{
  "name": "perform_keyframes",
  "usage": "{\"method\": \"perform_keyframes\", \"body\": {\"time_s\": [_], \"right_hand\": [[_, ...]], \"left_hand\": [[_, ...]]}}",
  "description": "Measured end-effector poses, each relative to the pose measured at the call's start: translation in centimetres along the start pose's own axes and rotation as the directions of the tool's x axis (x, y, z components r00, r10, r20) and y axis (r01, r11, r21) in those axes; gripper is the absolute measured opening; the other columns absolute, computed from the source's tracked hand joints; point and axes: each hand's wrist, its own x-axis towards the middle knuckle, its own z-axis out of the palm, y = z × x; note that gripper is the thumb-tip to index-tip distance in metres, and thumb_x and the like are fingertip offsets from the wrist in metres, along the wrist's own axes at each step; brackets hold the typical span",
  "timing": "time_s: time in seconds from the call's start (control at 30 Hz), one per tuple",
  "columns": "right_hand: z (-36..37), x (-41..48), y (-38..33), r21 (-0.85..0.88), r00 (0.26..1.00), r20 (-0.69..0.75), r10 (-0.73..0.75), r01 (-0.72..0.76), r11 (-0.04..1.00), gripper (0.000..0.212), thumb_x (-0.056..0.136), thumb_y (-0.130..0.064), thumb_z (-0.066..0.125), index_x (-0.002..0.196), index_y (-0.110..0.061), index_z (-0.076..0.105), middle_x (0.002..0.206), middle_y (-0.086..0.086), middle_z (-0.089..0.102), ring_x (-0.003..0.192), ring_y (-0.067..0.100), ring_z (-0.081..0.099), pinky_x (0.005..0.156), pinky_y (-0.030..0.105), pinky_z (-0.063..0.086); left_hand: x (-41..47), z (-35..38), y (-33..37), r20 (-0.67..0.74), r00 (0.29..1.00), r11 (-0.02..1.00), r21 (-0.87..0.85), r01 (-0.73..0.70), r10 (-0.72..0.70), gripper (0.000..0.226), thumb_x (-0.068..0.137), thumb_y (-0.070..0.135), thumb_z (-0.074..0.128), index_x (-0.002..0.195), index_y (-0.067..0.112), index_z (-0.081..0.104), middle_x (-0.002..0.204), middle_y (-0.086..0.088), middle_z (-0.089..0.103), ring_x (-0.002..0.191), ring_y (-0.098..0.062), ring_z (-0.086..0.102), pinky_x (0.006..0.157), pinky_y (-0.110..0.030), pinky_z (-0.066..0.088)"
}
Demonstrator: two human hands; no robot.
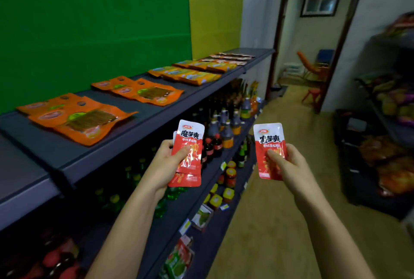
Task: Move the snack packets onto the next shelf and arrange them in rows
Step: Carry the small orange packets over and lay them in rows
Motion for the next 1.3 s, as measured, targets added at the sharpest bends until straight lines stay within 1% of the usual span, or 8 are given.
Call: {"method": "perform_keyframes", "body": {"time_s": [0.23, 0.37, 0.6, 0.7, 0.87, 1.07, 1.17, 1.3], "right_hand": [[-5.1, 7.0, 2.6, -0.047, 0.989, -0.143, 0.042, -0.049, 0.998, 0.009, 0.091, -0.019, 0.055, 0.087, -0.027, 0.056, 0.101, 0.004, 0.067, 0.093, 0.023, 0.065, 0.082, 0.039, 0.050], [-6.0, 12.9, 3.8, -0.054, 0.979, -0.193, 0.061, -0.072, 0.996, 0.008, 0.091, -0.020, 0.055, 0.089, -0.028, 0.056, 0.102, 0.004, 0.067, 0.092, 0.021, 0.064, 0.077, 0.035, 0.051], [-7.1, 24.4, 3.1, -0.047, 0.968, -0.247, 0.042, -0.056, 0.997, 0.021, 0.093, -0.023, 0.053, 0.113, -0.020, 0.053, 0.099, -0.002, 0.063, 0.082, 0.009, 0.061, 0.062, 0.023, 0.045], [-7.7, 28.2, 3.8, -0.049, 0.962, -0.268, 0.055, -0.071, 0.996, 0.018, 0.093, -0.023, 0.053, 0.110, -0.021, 0.053, 0.099, -0.003, 0.064, 0.083, 0.008, 0.061, 0.064, 0.023, 0.046], [-8.8, 34.4, 6.1, -0.073, 0.956, -0.278, 0.094, -0.119, 0.990, 0.022, 0.093, -0.025, 0.053, 0.114, -0.020, 0.051, 0.103, 0.000, 0.062, 0.084, 0.007, 0.059, 0.064, 0.021, 0.045], [-11.3, 44.3, 8.6, -0.079, 0.959, -0.251, 0.129, -0.154, 0.985, 0.034, 0.092, -0.024, 0.053, 0.125, -0.014, 0.050, 0.114, 0.007, 0.062, 0.092, 0.018, 0.060, 0.070, 0.028, 0.047], [-13.1, 50.1, 9.3, -0.099, 0.970, -0.216, 0.107, -0.131, 0.986, 0.034, 0.092, -0.023, 0.053, 0.124, -0.013, 0.050, 0.113, 0.006, 0.061, 0.090, 0.016, 0.059, 0.066, 0.021, 0.045], [-15.9, 57.8, 9.3, -0.110, 0.983, -0.151, 0.103, -0.120, 0.987, 0.034, 0.092, -0.025, 0.053, 0.124, -0.016, 0.048, 0.113, 0.003, 0.059, 0.099, 0.020, 0.060, 0.081, 0.029, 0.046]], "left_hand": [[9.1, 8.1, -0.8, 0.135, 0.991, 1.000, 0.017, 0.005, -0.008, 0.021, 0.091, 0.025, 0.055, 0.109, 0.017, 0.046, 0.097, -0.006, 0.065, 0.080, -0.020, 0.066, 0.069, -0.034, 0.055], [15.2, 12.1, -0.9, 0.181, 0.983, 1.000, 0.010, 0.011, -0.013, 0.020, 0.092, 0.023, 0.054, 0.109, 0.016, 0.046, 0.092, -0.002, 0.064, 0.073, -0.014, 0.064, 0.058, -0.026, 0.052], [26.8, 18.0, 1.5, 0.236, 0.971, 0.999, -0.030, -0.024, 0.031, 0.010, 0.092, 0.022, 0.053, 0.100, 0.021, 0.047, 0.095, -0.003, 0.063, 0.075, -0.015, 0.063, 0.060, -0.027, 0.051], [30.9, 20.6, 1.7, 0.250, 0.967, 0.998, -0.030, -0.050, 0.056, 0.007, 0.093, 0.019, 0.053, 0.092, 0.023, 0.046, 0.093, -0.001, 0.062, 0.075, -0.014, 0.062, 0.061, -0.026, 0.051], [36.5, 24.9, 0.7, 0.273, 0.962, 1.000, -0.007, -0.015, 0.016, 0.016, 0.093, 0.019, 0.052, 0.107, 0.015, 0.044, 0.092, -0.001, 0.061, 0.074, -0.013, 0.061, 0.059, -0.022, 0.051], [44.6, 30.7, -0.5, 0.257, 0.966, 1.000, 0.020, -0.009, 0.003, 0.008, 0.093, 0.022, 0.053, 0.094, 0.024, 0.046, 0.096, -0.001, 0.062, 0.080, -0.016, 0.062, 0.069, -0.029, 0.050], [49.1, 34.2, -0.2, 0.234, 0.972, 0.999, 0.020, -0.034, 0.028, 0.008, 0.093, 0.023, 0.053, 0.096, 0.024, 0.046, 0.100, -0.003, 0.061, 0.082, -0.015, 0.062, 0.070, -0.028, 0.050], [55.0, 39.3, 1.1, 0.197, 0.979, 0.999, -0.009, -0.050, 0.050, 0.017, 0.092, 0.022, 0.054, 0.106, 0.020, 0.045, 0.103, -0.005, 0.061, 0.080, -0.015, 0.062, 0.066, -0.027, 0.050]]}}
